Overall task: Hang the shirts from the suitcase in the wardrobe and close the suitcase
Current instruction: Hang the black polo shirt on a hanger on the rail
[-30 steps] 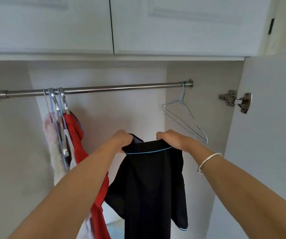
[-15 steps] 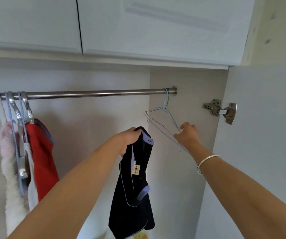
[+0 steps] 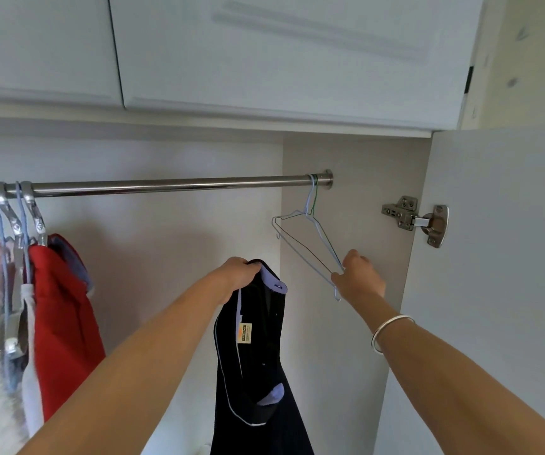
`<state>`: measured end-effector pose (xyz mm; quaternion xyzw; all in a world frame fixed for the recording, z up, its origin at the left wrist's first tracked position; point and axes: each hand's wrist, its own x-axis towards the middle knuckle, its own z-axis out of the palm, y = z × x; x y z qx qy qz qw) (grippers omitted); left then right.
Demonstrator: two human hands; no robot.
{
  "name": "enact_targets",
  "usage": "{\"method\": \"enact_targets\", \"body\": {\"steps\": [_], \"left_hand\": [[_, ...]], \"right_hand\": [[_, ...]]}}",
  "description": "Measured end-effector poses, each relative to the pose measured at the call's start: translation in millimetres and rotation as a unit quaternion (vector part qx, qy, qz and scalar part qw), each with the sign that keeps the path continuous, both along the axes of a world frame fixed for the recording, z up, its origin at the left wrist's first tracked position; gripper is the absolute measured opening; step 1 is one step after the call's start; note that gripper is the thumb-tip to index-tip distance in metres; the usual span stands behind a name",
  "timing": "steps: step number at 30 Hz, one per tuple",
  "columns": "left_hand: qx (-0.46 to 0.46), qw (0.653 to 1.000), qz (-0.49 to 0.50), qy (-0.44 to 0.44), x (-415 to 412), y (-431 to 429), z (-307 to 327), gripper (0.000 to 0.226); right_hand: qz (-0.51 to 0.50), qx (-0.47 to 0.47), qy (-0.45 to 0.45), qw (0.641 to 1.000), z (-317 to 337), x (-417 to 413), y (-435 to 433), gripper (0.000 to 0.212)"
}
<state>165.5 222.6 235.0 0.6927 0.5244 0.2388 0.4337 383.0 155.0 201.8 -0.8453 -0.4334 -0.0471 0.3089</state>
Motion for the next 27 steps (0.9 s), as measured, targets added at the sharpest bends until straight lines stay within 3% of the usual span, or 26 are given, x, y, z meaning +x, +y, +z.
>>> {"method": "enact_targets", "body": {"steps": [4,8,11,17,21,27], "left_hand": [[-0.005,1.0,-0.004,0.012,-4,1,-1,0.038],[-0.006,1.0,0.0,0.012,-12,-3,0,0.036],[-0.002,1.0,0.007,0.014,-19,-4,1,0.036],[0.002,1.0,0.023,0.013,-28,-4,3,0.036],[0.003,1.0,0.028,0.013,-30,-5,5,0.032],[0.013,0.999,0.046,0.007,-34,-6,11,0.02]], "right_hand": [[-0.009,-0.035,0.003,0.999,-3,0,4,0.025],[-0.041,0.006,-0.021,0.999,-5,-3,6,0.037],[-0.062,-0.013,-0.045,0.997,-7,3,5,0.043],[-0.037,-0.038,-0.008,0.999,-2,2,6,0.026],[0.015,-0.007,0.091,0.996,10,-10,9,0.027],[0.08,0.056,0.276,0.956,40,-31,30,0.025]]}}
